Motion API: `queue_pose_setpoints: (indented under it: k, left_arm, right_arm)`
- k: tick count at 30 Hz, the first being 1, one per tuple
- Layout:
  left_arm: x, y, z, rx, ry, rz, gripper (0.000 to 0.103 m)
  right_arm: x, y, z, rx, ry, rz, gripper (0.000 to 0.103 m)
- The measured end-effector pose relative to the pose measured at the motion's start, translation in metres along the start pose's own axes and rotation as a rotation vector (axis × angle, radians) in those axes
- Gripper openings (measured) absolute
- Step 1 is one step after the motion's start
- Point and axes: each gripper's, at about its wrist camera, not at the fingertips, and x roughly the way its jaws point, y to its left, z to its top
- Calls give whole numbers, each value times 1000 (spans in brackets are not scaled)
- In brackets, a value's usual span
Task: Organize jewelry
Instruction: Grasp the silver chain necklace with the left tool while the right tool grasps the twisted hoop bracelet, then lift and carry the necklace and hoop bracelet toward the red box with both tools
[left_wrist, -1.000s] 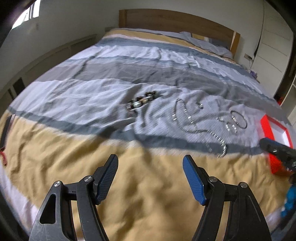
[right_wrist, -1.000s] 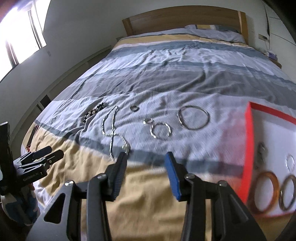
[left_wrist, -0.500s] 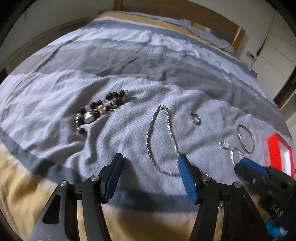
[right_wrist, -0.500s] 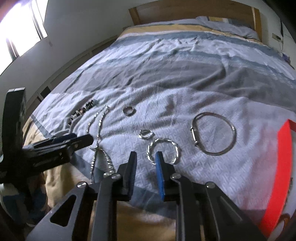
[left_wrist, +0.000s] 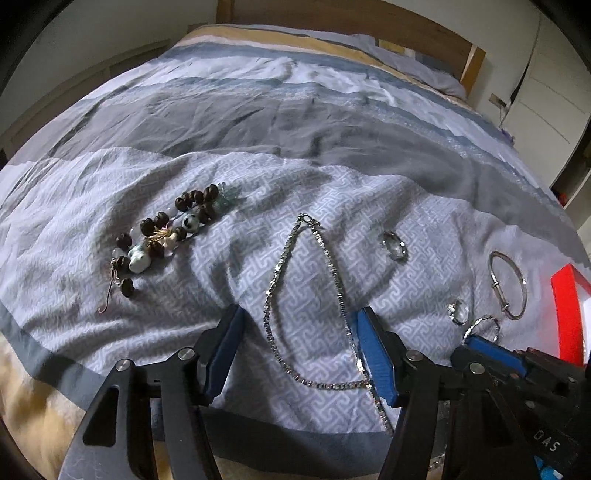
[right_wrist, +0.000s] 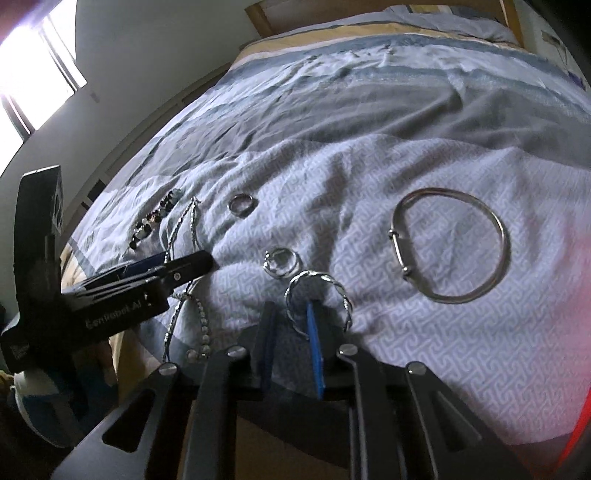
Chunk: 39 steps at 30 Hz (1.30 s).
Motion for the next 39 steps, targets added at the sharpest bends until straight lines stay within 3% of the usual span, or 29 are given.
queue_pose_setpoints:
  k: [6, 12, 14, 17, 18, 19, 22, 39]
  left_arm:
    - [-5, 1, -3, -4, -12, -35, 68]
    - [3, -9, -2, 34, -9, 22, 67]
    - [4, -9, -1, 35, -15, 30, 61]
    - [0, -5, -1, 22, -32, 29, 34]
    - [-2, -4, -1, 20, -36, 20, 18]
    - [-4, -3, 0, 21, -36, 13, 10]
    - [-11, -3, -2, 33, -43, 5, 4]
    - [-124, -35, -33, 121, -151, -49, 2]
  right_arm:
    - [-2, -2, -2, 10, -10, 16, 15]
    - [-1, 1, -1, -10, -3, 6, 16]
    - [1, 4, -1, -20, -2, -2, 16]
    - [2, 8, -1, -36, -3, -15, 16]
    - [1, 11, -2, -44, -7, -23, 15]
    - [-1, 12, -3, -49, -12, -28, 9]
    - [-8, 14, -7, -34, -36, -25, 3]
    - [-110, 36, -56, 109, -185, 76, 3]
